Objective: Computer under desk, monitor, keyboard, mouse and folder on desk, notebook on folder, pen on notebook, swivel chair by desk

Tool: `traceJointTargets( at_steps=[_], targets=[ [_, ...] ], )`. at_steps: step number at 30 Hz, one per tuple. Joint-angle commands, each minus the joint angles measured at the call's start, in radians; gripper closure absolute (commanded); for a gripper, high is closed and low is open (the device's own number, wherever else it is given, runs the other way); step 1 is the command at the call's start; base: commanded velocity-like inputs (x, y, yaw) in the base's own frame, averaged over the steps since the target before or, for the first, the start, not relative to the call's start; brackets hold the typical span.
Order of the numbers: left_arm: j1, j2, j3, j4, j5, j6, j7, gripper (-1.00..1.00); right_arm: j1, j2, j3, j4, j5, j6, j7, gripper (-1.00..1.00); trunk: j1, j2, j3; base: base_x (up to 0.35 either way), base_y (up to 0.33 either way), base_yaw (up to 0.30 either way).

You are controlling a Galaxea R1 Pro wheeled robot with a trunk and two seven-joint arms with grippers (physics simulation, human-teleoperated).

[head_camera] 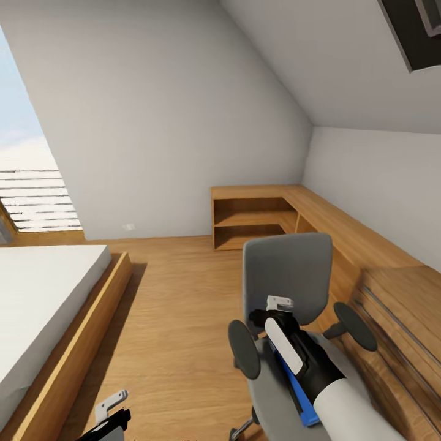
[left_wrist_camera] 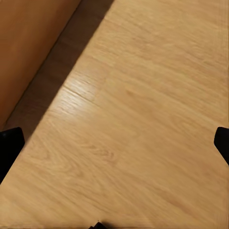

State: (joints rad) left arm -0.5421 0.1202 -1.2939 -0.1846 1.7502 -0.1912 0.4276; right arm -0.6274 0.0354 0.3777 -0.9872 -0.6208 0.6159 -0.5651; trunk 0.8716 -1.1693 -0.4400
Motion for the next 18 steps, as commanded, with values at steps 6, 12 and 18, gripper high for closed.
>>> traceJointTargets(
  at_steps=[6, 12, 18],
  targets=[
    [-0.001, 0.001, -0.008, -0.004, 0.009, -0.005, 0.007, -1.0, 0.0, -0.002, 0.001, -0.001, -0.011, 0.001, -0.01, -1.0, 0.0, -0.001, -0.001, 0.0, -0.135, 0.056],
    [-0.001, 0.001, -0.008, -0.004, 0.009, -0.005, 0.007, -1.0, 0.0, -0.001, 0.001, 0.0, -0.01, 0.001, -0.01, -1.0, 0.0, -0.001, -0.001, 0.0, -0.014, 0.004],
    [-0.001, 0.002, -0.008, -0.003, 0.009, -0.005, 0.007, -1.0, -0.001, -0.005, 0.001, 0.001, -0.01, 0.002, -0.01, -1.0, 0.0, -0.001, -0.001, 0.0, -0.001, 0.0]
  ],
)
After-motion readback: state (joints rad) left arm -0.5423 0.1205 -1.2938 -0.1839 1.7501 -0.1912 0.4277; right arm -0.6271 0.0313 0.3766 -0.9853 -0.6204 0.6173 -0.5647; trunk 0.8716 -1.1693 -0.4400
